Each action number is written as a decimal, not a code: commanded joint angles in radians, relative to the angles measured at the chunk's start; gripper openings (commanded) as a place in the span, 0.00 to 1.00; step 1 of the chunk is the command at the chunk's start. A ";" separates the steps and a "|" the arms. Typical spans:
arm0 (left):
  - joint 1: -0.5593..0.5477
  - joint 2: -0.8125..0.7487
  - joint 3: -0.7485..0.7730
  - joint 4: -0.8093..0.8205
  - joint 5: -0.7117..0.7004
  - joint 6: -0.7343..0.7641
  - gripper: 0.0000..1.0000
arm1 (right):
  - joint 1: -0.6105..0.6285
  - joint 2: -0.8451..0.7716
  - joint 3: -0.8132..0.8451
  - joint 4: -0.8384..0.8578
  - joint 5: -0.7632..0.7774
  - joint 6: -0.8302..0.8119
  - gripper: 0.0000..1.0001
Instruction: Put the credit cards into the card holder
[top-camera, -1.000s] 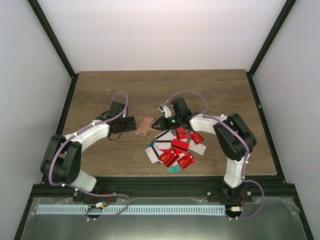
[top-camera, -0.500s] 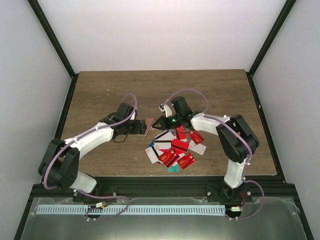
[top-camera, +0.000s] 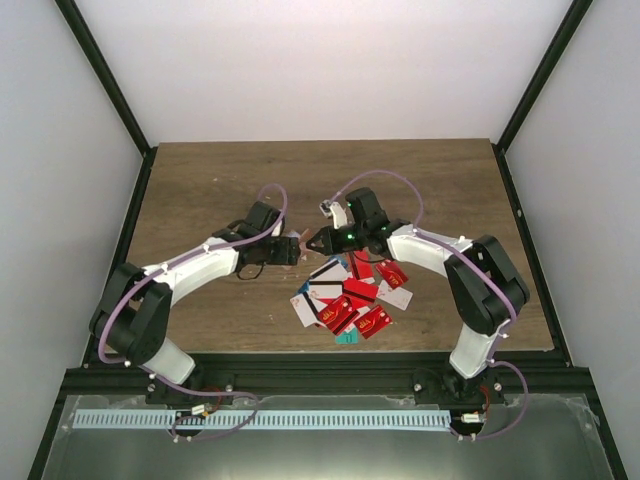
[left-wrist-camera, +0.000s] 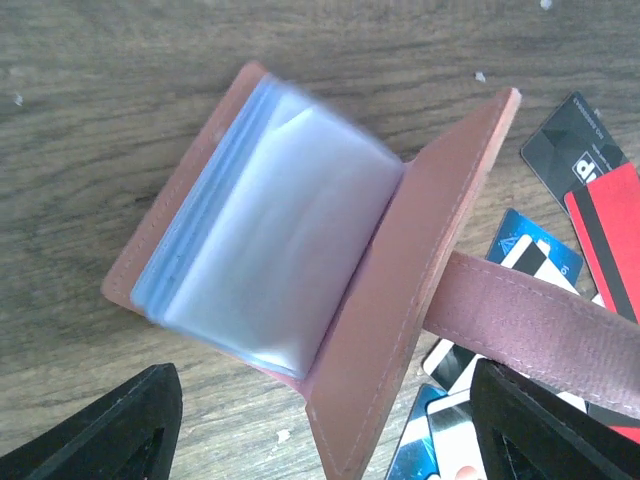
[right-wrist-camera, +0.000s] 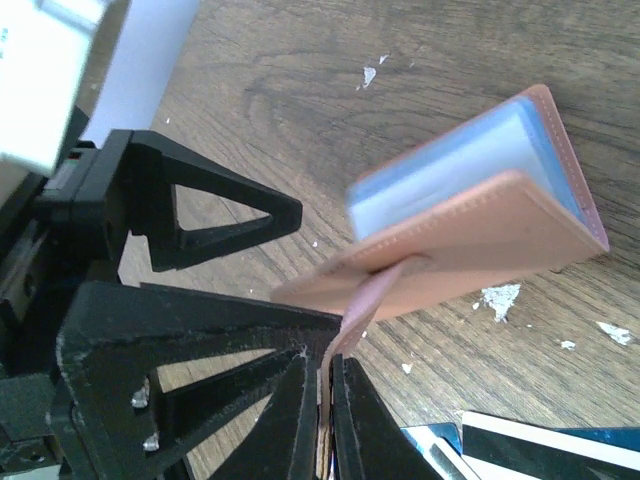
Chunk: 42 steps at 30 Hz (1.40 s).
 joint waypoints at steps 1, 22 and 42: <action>0.000 0.007 0.045 -0.008 -0.063 -0.005 0.80 | 0.002 -0.013 0.004 -0.032 0.025 -0.024 0.01; 0.036 0.062 0.087 -0.035 -0.200 0.028 0.74 | -0.030 -0.004 -0.194 -0.119 0.362 -0.007 0.01; 0.042 0.115 0.058 -0.015 -0.206 0.004 0.62 | -0.059 0.075 0.029 -0.201 0.461 -0.055 0.20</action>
